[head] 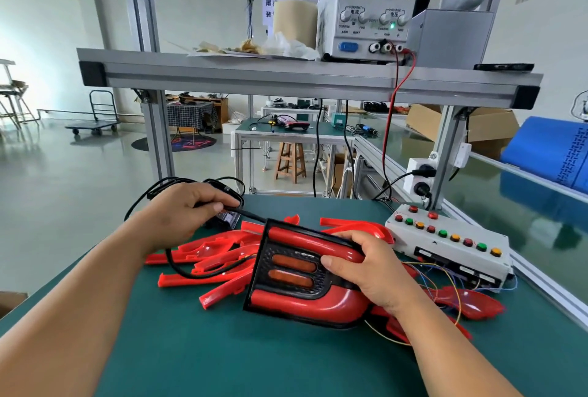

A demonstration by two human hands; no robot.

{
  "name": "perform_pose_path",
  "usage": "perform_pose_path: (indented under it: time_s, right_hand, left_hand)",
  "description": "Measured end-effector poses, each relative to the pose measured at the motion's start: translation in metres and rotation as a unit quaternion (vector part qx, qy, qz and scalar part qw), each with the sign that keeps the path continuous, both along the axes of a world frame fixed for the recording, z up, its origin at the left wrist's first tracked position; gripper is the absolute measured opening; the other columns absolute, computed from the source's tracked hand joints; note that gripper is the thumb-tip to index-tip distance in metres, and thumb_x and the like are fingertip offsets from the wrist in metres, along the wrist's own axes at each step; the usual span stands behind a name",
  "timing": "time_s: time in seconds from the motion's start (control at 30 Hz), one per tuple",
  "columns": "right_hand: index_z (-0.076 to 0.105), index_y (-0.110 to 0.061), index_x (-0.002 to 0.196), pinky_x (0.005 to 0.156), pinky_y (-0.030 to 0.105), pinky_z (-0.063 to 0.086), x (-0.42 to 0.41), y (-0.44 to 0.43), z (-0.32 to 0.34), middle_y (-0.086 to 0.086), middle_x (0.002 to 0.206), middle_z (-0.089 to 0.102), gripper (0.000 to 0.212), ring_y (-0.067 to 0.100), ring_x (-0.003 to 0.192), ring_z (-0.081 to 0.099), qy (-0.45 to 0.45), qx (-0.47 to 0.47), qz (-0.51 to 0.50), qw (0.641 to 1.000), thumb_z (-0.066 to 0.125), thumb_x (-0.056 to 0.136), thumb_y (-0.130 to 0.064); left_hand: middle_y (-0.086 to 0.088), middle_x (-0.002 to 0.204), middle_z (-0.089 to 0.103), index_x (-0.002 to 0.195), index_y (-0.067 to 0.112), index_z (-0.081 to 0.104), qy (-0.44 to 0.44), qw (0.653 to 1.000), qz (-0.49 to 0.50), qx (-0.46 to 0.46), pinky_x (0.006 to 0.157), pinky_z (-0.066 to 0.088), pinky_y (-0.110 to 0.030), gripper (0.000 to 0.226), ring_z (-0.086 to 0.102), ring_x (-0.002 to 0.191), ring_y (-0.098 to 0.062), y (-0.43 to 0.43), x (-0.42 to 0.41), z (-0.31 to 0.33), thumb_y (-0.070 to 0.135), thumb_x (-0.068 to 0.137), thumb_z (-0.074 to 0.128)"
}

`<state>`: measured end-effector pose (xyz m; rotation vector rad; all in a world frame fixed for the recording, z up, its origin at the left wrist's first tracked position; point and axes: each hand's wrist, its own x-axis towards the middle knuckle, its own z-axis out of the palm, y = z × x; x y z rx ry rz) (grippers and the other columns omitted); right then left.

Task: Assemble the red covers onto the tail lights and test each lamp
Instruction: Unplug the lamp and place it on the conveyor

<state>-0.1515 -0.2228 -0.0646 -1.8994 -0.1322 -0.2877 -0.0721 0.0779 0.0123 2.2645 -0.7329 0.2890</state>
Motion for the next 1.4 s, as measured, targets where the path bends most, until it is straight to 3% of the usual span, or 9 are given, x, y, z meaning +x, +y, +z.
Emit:
perform_pose_path:
  time_s: [0.2, 0.43, 0.53, 0.6, 0.83, 0.97, 1.03, 1.2, 1.4]
  right_hand:
    - [0.069, -0.020, 0.104, 0.067, 0.027, 0.058, 0.000, 0.001, 0.000, 0.004, 0.097, 0.076, 0.040, 0.024, 0.088, 0.074, 0.013, 0.141, 0.000, 0.990, 0.081, 0.069, -0.033]
    - [0.066, -0.015, 0.102, 0.069, 0.036, 0.059, 0.005, 0.004, 0.018, 0.005, 0.091, 0.076, 0.051, 0.026, 0.083, 0.074, -0.031, 0.190, -0.057, 0.980, 0.085, 0.061, -0.039]
    - [0.069, -0.014, 0.100, 0.072, 0.040, 0.060, 0.008, 0.013, 0.032, 0.006, 0.090, 0.077, 0.042, 0.026, 0.082, 0.074, -0.056, 0.198, -0.097, 0.974, 0.080, 0.069, -0.039]
    - [0.071, -0.016, 0.096, 0.073, 0.041, 0.061, 0.011, 0.024, 0.039, 0.005, 0.088, 0.077, 0.028, 0.025, 0.081, 0.074, -0.063, 0.211, -0.138, 0.966, 0.079, 0.077, -0.034]
    - [0.068, -0.020, 0.091, 0.086, 0.050, 0.056, 0.005, 0.076, 0.046, 0.004, 0.092, 0.072, 0.022, 0.029, 0.089, 0.069, -0.050, 0.236, -0.267, 0.933, 0.062, 0.092, -0.041]
    - [0.065, -0.012, 0.090, 0.083, 0.054, 0.056, -0.014, 0.085, 0.058, 0.012, 0.090, 0.071, 0.029, 0.035, 0.085, 0.067, -0.068, 0.285, -0.265, 0.919, 0.049, 0.100, -0.034]
    - [0.063, -0.011, 0.087, 0.082, 0.051, 0.057, -0.028, 0.083, 0.065, 0.015, 0.090, 0.070, 0.030, 0.030, 0.080, 0.065, -0.064, 0.309, -0.247, 0.916, 0.045, 0.103, -0.027]
    - [0.061, -0.023, 0.096, 0.059, 0.006, 0.049, -0.078, 0.052, 0.082, -0.027, 0.072, 0.069, 0.023, -0.011, 0.067, 0.065, -0.070, 0.383, -0.135, 0.911, 0.042, 0.104, -0.012]
    - [0.068, -0.004, 0.093, 0.059, 0.026, 0.050, -0.124, 0.006, 0.097, 0.009, 0.078, 0.075, 0.021, 0.012, 0.064, 0.070, -0.100, 0.412, -0.191, 0.885, 0.048, 0.098, -0.004]
  left_hand:
    - [0.018, 0.044, 0.049, 0.105, 0.012, 0.070, 0.069, 0.984, -0.045, -0.159, 0.047, 0.030, -0.005, 0.029, 0.040, 0.044, 0.003, 0.000, -0.002, 0.003, -0.005, 0.096, 0.047]
    - [0.000, 0.046, 0.052, 0.113, 0.026, 0.070, 0.040, 0.955, 0.094, -0.279, 0.044, 0.035, -0.029, 0.031, 0.031, 0.054, -0.031, -0.021, 0.000, -0.031, 0.008, 0.098, 0.050]
    - [0.006, 0.064, 0.066, 0.124, 0.031, 0.062, 0.034, 0.940, 0.186, -0.283, 0.041, 0.038, -0.025, 0.034, 0.040, 0.042, -0.018, -0.050, -0.014, -0.056, 0.014, 0.100, 0.045]
    - [0.006, 0.086, 0.069, 0.124, 0.029, 0.061, 0.098, 0.924, 0.199, -0.312, 0.061, 0.050, -0.028, 0.032, 0.061, 0.065, -0.018, -0.076, -0.031, -0.072, 0.017, 0.102, 0.041]
    - [-0.011, 0.110, 0.072, 0.115, 0.011, 0.065, 0.381, 0.677, -0.044, -0.629, 0.090, 0.052, -0.043, 0.042, 0.068, 0.105, -0.025, -0.138, -0.087, -0.056, 0.040, 0.101, 0.039]
    - [-0.009, 0.128, 0.061, 0.134, 0.016, 0.051, 0.322, 0.732, -0.086, -0.594, 0.103, 0.045, -0.047, 0.038, 0.057, 0.121, -0.030, -0.137, -0.099, -0.059, 0.022, 0.097, 0.049]
    - [-0.016, 0.122, 0.065, 0.129, 0.008, 0.056, 0.330, 0.704, -0.111, -0.619, 0.096, 0.052, -0.046, 0.042, 0.061, 0.115, -0.033, -0.137, -0.101, -0.054, 0.020, 0.089, 0.054]
    - [-0.019, 0.105, 0.072, 0.095, 0.006, 0.075, 0.349, 0.672, -0.201, -0.621, 0.070, 0.059, -0.033, 0.025, 0.071, 0.091, -0.026, -0.137, -0.104, -0.024, 0.019, 0.079, 0.061]
    - [-0.016, 0.088, 0.074, 0.088, 0.000, 0.072, 0.444, 0.693, -0.196, -0.533, 0.059, 0.058, -0.027, 0.016, 0.072, 0.072, -0.019, -0.191, -0.116, 0.012, 0.012, 0.089, 0.061]
